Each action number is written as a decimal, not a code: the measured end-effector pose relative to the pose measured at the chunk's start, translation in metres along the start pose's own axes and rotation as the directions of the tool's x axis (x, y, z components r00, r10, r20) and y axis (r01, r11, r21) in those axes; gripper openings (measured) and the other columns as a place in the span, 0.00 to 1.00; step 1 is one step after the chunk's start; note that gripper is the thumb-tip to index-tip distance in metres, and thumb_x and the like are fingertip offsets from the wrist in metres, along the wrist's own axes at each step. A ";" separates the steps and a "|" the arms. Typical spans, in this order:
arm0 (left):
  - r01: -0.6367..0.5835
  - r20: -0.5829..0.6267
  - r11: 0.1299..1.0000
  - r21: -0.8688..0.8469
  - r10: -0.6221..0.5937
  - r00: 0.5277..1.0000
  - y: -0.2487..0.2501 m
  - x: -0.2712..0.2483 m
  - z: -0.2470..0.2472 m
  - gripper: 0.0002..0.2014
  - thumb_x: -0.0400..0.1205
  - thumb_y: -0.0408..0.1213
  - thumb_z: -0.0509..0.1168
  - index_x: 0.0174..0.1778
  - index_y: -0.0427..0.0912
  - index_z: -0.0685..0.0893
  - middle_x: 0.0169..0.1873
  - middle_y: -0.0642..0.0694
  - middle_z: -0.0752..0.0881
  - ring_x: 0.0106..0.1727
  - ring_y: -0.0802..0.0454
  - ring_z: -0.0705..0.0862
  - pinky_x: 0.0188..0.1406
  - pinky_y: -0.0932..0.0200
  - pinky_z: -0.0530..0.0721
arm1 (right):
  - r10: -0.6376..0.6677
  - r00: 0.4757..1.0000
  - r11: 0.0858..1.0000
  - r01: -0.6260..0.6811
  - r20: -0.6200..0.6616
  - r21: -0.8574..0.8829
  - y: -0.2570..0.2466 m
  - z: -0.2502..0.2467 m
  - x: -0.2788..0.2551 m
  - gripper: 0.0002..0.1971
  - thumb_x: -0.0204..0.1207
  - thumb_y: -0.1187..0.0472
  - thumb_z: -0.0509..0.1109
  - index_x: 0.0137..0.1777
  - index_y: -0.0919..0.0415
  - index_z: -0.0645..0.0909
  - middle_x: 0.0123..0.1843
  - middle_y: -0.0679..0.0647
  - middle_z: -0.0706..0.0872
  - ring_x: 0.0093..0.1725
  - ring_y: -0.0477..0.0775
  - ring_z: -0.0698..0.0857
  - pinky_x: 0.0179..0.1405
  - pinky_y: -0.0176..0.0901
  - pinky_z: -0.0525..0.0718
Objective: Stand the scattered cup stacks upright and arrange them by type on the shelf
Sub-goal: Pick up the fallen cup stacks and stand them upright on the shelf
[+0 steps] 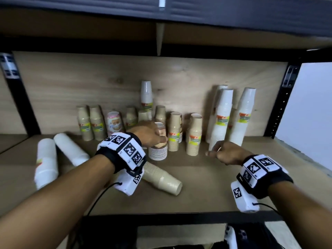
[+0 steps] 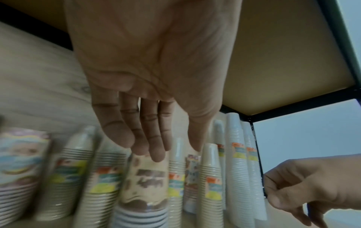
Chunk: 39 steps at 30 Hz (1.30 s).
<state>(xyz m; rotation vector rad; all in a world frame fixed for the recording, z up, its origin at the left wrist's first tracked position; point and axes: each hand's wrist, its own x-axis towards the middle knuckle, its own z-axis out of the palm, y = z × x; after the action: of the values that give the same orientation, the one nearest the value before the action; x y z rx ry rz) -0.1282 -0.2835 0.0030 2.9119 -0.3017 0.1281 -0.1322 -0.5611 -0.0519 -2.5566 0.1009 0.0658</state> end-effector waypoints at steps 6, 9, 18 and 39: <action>0.230 0.121 0.961 0.155 -0.249 0.961 -0.086 -0.039 -0.008 0.30 0.76 0.64 0.64 0.66 0.46 0.79 0.66 0.45 0.82 0.64 0.44 0.80 0.61 0.54 0.79 | -0.075 0.946 0.997 0.078 0.315 0.001 -0.072 0.048 -0.006 0.26 0.58 0.34 0.79 0.46 0.52 0.81 0.40 0.51 0.86 0.40 0.51 0.85 0.37 0.42 0.82; 0.298 0.213 0.928 0.223 -0.345 0.914 -0.116 -0.055 -0.012 0.31 0.74 0.65 0.66 0.63 0.43 0.81 0.63 0.46 0.83 0.62 0.47 0.81 0.56 0.57 0.78 | -0.058 0.869 0.996 0.087 0.492 -0.037 -0.106 0.068 -0.011 0.25 0.54 0.36 0.83 0.41 0.50 0.79 0.39 0.50 0.81 0.37 0.49 0.79 0.28 0.37 0.74; 0.460 0.276 0.873 0.162 -0.488 0.828 -0.139 -0.069 0.026 0.51 0.66 0.66 0.73 0.77 0.38 0.62 0.71 0.42 0.76 0.69 0.44 0.78 0.64 0.52 0.78 | -0.033 0.824 0.915 0.252 0.566 -0.314 -0.149 0.094 -0.020 0.37 0.66 0.45 0.80 0.72 0.49 0.67 0.58 0.46 0.75 0.57 0.49 0.76 0.37 0.36 0.76; 0.069 0.103 0.996 0.064 -0.076 0.992 -0.175 -0.001 -0.062 0.24 0.69 0.22 0.69 0.57 0.50 0.85 0.52 0.48 0.82 0.53 0.51 0.82 0.47 0.60 0.81 | -0.407 0.877 0.805 0.476 0.254 -0.353 -0.242 0.065 0.017 0.22 0.65 0.49 0.81 0.57 0.52 0.80 0.46 0.48 0.85 0.43 0.48 0.84 0.42 0.41 0.83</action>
<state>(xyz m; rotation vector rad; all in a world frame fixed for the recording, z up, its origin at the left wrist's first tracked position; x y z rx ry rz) -0.0962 -0.1028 0.0284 2.9904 -0.2117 -0.0282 -0.0960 -0.3242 0.0251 -2.9025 -0.6468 0.1312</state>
